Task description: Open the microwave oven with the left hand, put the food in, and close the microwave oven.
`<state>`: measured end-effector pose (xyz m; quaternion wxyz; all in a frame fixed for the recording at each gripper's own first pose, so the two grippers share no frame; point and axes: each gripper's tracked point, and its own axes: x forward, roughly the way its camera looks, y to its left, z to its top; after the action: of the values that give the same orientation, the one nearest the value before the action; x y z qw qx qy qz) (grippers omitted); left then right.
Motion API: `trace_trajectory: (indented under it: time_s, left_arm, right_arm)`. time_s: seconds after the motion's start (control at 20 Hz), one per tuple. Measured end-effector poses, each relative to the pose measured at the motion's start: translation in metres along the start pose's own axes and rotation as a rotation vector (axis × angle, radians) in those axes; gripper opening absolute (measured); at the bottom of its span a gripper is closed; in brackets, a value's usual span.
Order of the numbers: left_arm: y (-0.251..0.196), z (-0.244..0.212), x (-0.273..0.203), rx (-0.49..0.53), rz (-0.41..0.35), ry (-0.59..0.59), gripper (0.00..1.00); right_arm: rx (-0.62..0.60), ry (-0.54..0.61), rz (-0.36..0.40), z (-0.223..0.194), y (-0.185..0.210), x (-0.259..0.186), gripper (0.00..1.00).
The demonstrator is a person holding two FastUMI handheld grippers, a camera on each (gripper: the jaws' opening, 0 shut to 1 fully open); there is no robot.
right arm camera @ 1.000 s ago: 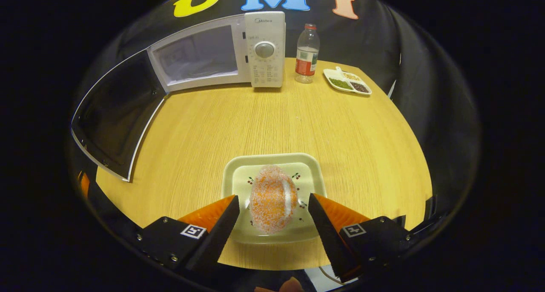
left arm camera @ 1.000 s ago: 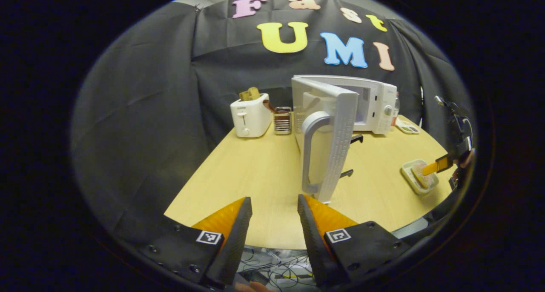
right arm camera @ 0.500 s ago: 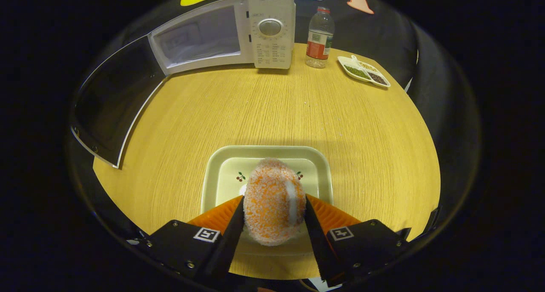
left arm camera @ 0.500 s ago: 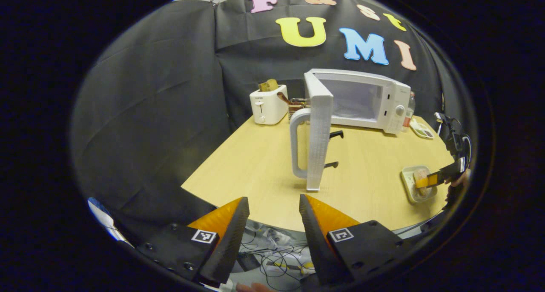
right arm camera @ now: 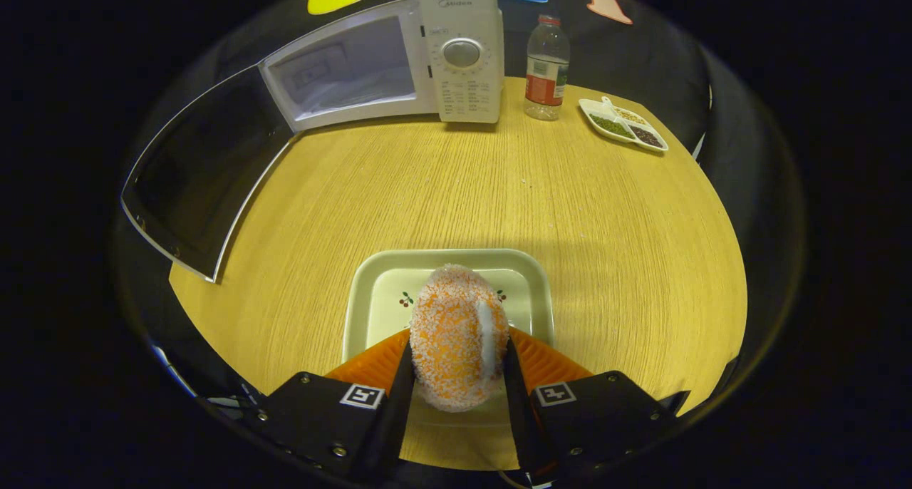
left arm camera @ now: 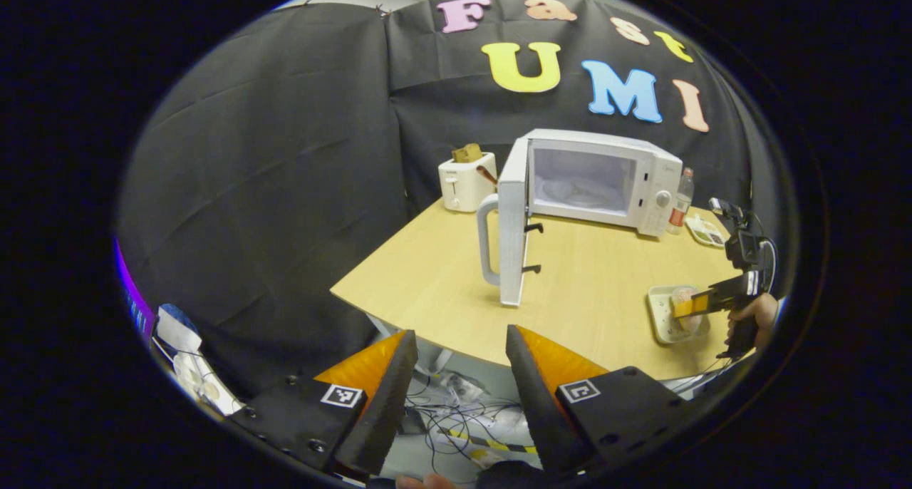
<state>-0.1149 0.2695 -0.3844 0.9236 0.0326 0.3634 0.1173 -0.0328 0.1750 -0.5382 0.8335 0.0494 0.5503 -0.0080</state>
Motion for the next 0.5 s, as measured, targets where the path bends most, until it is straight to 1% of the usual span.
trace_trajectory:
  time_s: [0.05, 0.1, 0.15, 0.2, 0.25, 0.3, 0.35, 0.4, 0.45, 0.5]
  left_arm:
    - [0.015, 0.003, -0.009, -0.009, 0.002, -0.020, 0.89]
    - [0.029, 0.006, -0.014, -0.019, 0.003, -0.042, 0.85]
    - [0.040, 0.005, -0.019, -0.028, -0.001, -0.055, 0.89]
    - [0.049, 0.002, -0.020, -0.036, -0.009, -0.060, 0.85]
    - [0.059, 0.000, -0.021, -0.039, -0.015, -0.071, 0.89]
    - [0.066, 0.001, -0.023, -0.036, -0.024, -0.092, 0.89]
    - [0.074, 0.003, -0.026, -0.027, -0.024, -0.102, 0.85]
    - [0.082, 0.003, -0.029, -0.019, -0.022, -0.097, 0.85]
    - [0.087, 0.004, -0.032, -0.020, -0.027, -0.108, 0.89]
    - [0.088, 0.010, -0.033, -0.027, -0.038, -0.134, 0.89]
  right_arm:
    - [0.009, -0.023, -0.003, 0.007, 0.006, -0.005, 0.62]
    - [0.014, -0.049, -0.005, 0.014, 0.013, -0.010, 0.62]
    - [0.017, -0.077, -0.006, 0.021, 0.021, -0.016, 0.62]
    - [0.029, -0.105, 0.001, 0.029, 0.030, -0.021, 0.62]
    - [0.047, -0.133, 0.009, 0.037, 0.040, -0.025, 0.62]
    - [0.062, -0.162, 0.015, 0.045, 0.048, -0.029, 0.62]
    - [0.072, -0.177, 0.013, 0.052, 0.054, -0.035, 0.62]
    - [0.093, -0.189, 0.023, 0.059, 0.061, -0.041, 0.62]
    - [0.114, -0.213, 0.046, 0.070, 0.073, -0.047, 0.62]
    - [0.119, -0.232, 0.062, 0.082, 0.082, -0.048, 0.62]
